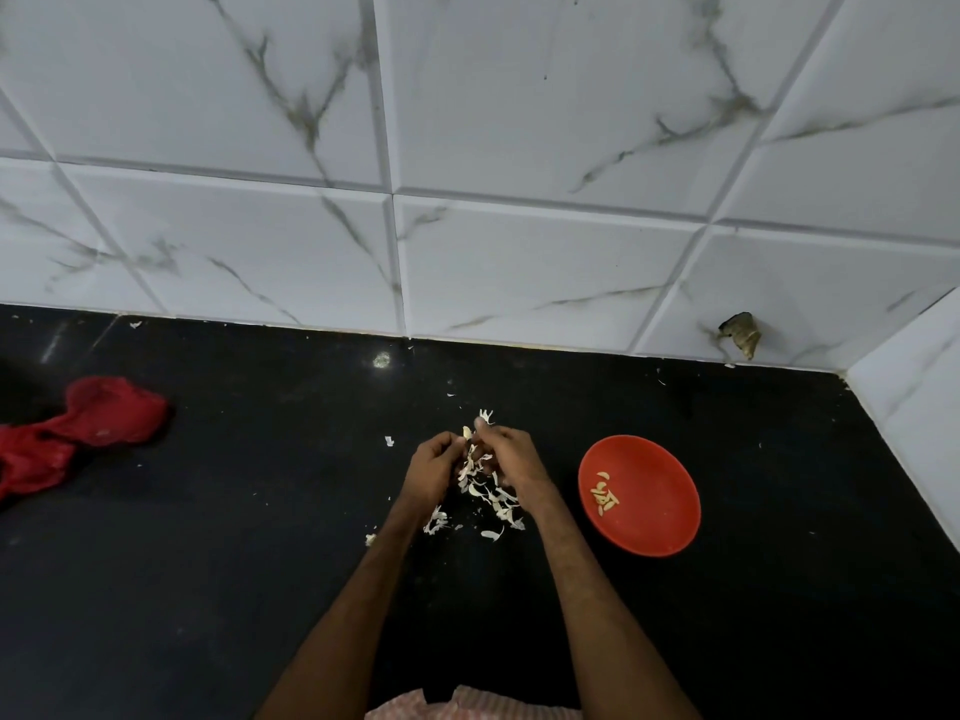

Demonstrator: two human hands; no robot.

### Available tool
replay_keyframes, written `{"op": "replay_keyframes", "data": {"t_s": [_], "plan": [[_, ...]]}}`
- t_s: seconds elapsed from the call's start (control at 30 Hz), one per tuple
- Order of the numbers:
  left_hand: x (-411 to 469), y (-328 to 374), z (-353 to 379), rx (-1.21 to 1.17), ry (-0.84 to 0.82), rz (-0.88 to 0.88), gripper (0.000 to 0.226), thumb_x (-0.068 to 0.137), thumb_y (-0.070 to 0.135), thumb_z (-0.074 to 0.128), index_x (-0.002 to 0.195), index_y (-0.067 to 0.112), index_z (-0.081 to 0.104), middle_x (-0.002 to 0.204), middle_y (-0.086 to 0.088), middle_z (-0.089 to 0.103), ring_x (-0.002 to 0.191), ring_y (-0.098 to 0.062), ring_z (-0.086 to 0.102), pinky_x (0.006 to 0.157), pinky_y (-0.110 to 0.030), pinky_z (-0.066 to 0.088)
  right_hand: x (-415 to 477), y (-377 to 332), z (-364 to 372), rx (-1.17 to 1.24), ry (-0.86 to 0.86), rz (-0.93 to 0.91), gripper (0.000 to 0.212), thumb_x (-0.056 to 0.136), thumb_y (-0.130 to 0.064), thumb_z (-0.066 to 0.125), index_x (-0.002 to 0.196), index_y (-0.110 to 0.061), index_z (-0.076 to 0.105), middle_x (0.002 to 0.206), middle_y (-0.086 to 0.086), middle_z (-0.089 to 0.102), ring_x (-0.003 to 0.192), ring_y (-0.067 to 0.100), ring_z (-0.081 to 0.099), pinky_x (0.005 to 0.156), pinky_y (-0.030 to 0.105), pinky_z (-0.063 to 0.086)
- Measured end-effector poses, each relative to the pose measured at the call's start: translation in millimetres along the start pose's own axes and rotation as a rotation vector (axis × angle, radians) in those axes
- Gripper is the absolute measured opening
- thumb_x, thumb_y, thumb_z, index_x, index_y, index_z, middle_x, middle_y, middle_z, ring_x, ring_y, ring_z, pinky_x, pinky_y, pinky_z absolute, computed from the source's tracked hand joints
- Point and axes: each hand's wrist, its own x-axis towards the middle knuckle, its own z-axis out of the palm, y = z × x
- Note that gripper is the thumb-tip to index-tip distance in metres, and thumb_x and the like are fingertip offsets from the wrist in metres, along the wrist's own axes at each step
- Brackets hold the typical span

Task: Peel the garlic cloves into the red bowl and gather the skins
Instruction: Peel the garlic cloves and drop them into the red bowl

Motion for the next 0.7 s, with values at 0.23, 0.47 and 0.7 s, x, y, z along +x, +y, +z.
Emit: {"op": "replay_keyframes", "data": {"t_s": [0.23, 0.47, 0.7], "plan": [[6, -5, 2, 0.041, 0.049, 0.041, 0.028, 0.102, 0.014, 0.051, 0.076, 0.011, 0.06, 0.056, 0.007, 0.046, 0.051, -0.005, 0.038, 0.05, -0.021, 0.033, 2, 5, 4, -0.069, 0.039, -0.139, 0.015, 0.095, -0.01, 0.066, 0.1, 0.003, 0.07, 0.082, 0.007, 0.071, 0.059, 0.002, 0.062, 0.053, 0.012, 0.047], [6, -2, 5, 0.087, 0.042, 0.064, 0.028, 0.102, 0.017, 0.052, 0.075, 0.012, 0.06, 0.056, 0.006, 0.045, 0.051, -0.006, 0.038, 0.049, -0.02, 0.032, 7, 4, 0, -0.103, 0.084, -0.147, 0.008, 0.087, -0.013, 0.071, 0.081, -0.012, 0.074, 0.076, 0.001, 0.073, 0.072, 0.01, 0.068, 0.075, 0.03, 0.056], [-3, 9, 10, -0.134, 0.034, -0.08, 0.03, 0.104, 0.015, 0.045, 0.077, 0.012, 0.055, 0.053, 0.007, 0.038, 0.04, -0.002, 0.03, 0.036, -0.015, 0.024, 6, 1, 2, -0.205, 0.055, -0.165, 0.011, 0.087, -0.019, 0.069, 0.077, -0.016, 0.07, 0.066, -0.006, 0.066, 0.059, 0.004, 0.057, 0.062, 0.024, 0.047]]}}
